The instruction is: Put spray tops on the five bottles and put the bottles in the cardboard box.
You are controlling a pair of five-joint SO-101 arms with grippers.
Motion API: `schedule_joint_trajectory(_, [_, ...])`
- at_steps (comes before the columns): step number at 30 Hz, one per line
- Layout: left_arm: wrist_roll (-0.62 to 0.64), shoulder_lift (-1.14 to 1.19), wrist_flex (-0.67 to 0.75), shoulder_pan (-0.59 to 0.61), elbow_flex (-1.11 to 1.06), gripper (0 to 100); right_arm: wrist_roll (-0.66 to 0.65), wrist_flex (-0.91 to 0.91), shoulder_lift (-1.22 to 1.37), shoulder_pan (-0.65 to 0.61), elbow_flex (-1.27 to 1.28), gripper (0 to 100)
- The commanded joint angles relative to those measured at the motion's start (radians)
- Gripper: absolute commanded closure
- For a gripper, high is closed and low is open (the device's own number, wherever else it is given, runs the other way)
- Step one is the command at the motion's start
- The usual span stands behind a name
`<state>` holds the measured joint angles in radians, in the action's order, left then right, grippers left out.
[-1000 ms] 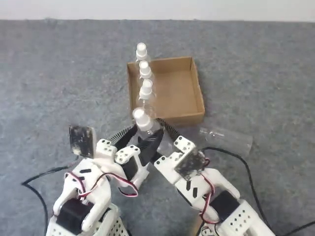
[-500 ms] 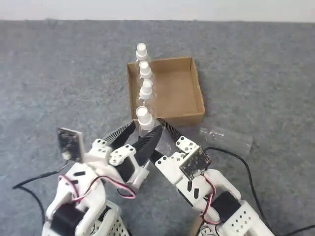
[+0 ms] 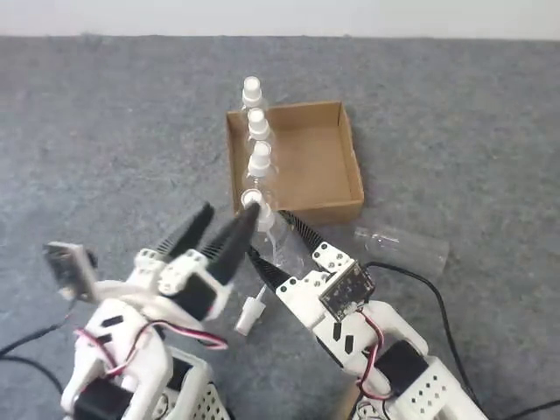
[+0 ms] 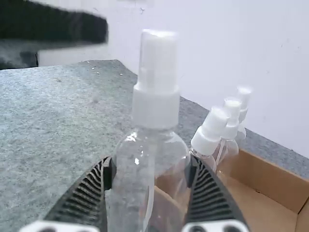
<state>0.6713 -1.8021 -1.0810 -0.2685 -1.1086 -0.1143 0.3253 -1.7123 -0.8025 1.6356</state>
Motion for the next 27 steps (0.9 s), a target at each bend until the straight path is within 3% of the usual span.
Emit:
schedule_joint_trajectory(1, [0.068, -0.021, 0.075, 0.094, 0.039, 76, -0.025, -0.007, -0.022, 0.008, -0.008, 99.2])
schedule_joint_trajectory(10, [0.13, -0.02, 0.175, 0.21, -0.105, 76, -0.025, -0.001, -0.033, 0.007, -0.009, 99.2])
schedule_joint_trajectory(16, [0.049, -0.02, 0.236, 0.126, -0.225, 76, -0.021, 0.002, -0.035, 0.007, -0.014, 99.2])
schedule_joint_trajectory(27, [-0.075, -0.02, 0.18, -0.031, -0.274, 76, -0.023, 0.002, -0.035, 0.007, -0.014, 99.2])
